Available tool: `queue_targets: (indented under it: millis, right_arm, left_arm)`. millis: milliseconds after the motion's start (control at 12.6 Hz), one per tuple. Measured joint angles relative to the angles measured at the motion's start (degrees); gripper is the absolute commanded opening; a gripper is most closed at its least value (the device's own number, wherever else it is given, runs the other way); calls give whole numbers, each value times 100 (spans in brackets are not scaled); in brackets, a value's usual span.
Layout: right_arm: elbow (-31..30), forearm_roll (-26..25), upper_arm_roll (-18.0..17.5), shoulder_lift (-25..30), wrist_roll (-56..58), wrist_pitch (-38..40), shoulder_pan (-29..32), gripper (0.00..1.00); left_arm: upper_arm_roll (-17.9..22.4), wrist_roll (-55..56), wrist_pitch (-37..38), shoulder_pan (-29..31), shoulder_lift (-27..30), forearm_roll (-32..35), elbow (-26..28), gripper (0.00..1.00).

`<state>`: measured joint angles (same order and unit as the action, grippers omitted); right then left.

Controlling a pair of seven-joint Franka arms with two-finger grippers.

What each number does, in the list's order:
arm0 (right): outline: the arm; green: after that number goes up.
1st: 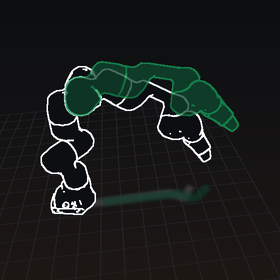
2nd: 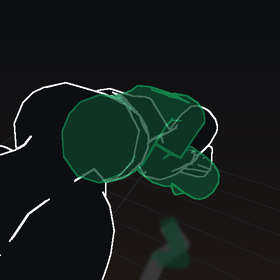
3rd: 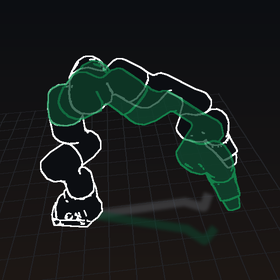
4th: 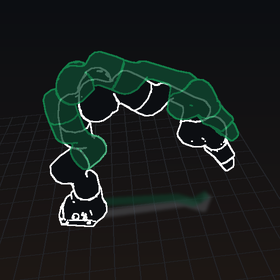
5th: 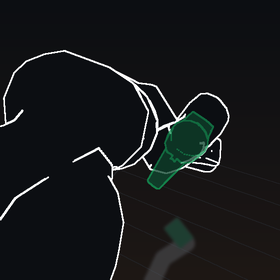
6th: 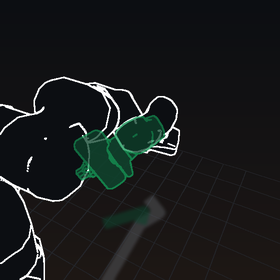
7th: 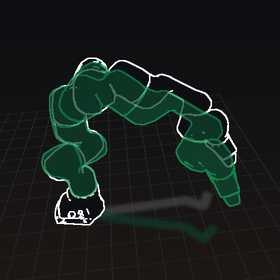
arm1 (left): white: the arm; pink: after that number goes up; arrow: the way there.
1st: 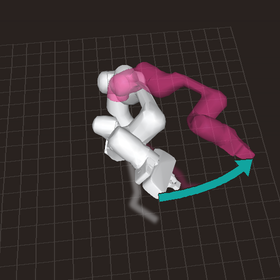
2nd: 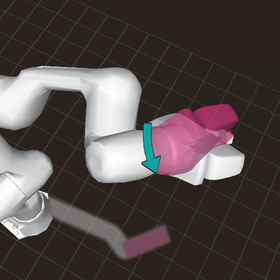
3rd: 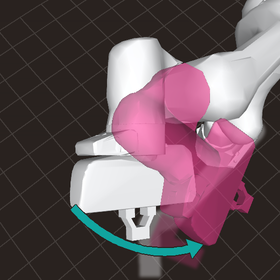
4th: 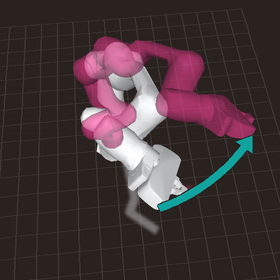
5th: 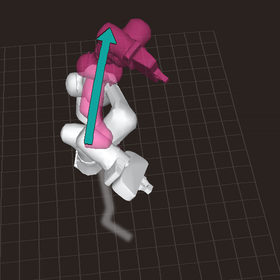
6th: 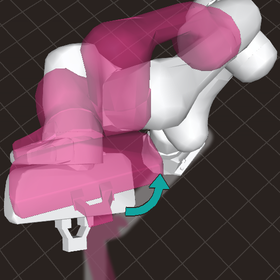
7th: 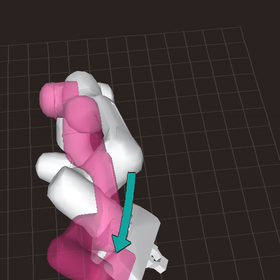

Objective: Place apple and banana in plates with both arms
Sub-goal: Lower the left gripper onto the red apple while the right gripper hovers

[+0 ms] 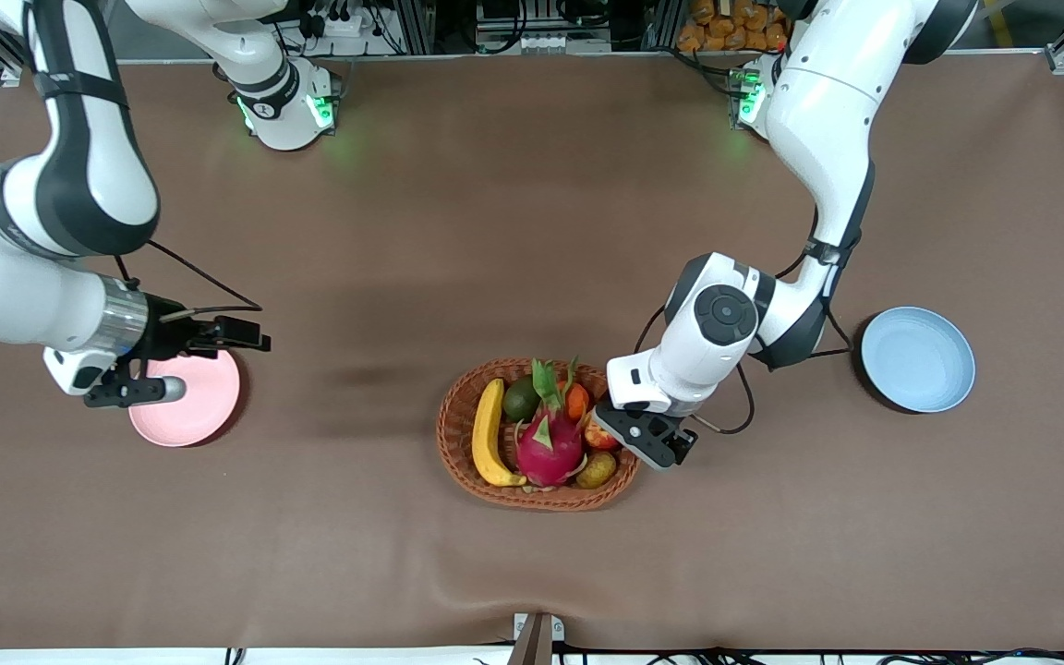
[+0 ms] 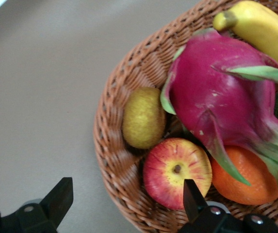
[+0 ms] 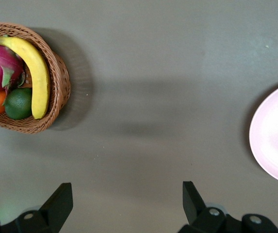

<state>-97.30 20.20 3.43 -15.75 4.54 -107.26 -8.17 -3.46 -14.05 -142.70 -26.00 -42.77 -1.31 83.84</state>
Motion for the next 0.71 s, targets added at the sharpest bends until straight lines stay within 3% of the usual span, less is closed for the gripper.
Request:
queue_targets:
  millis: [714]
  right_arm:
    - [55,2,25,0,6,-57,-45,100]
  left_arm:
    - [-21,-1,-378,-315,-278,0,156,100]
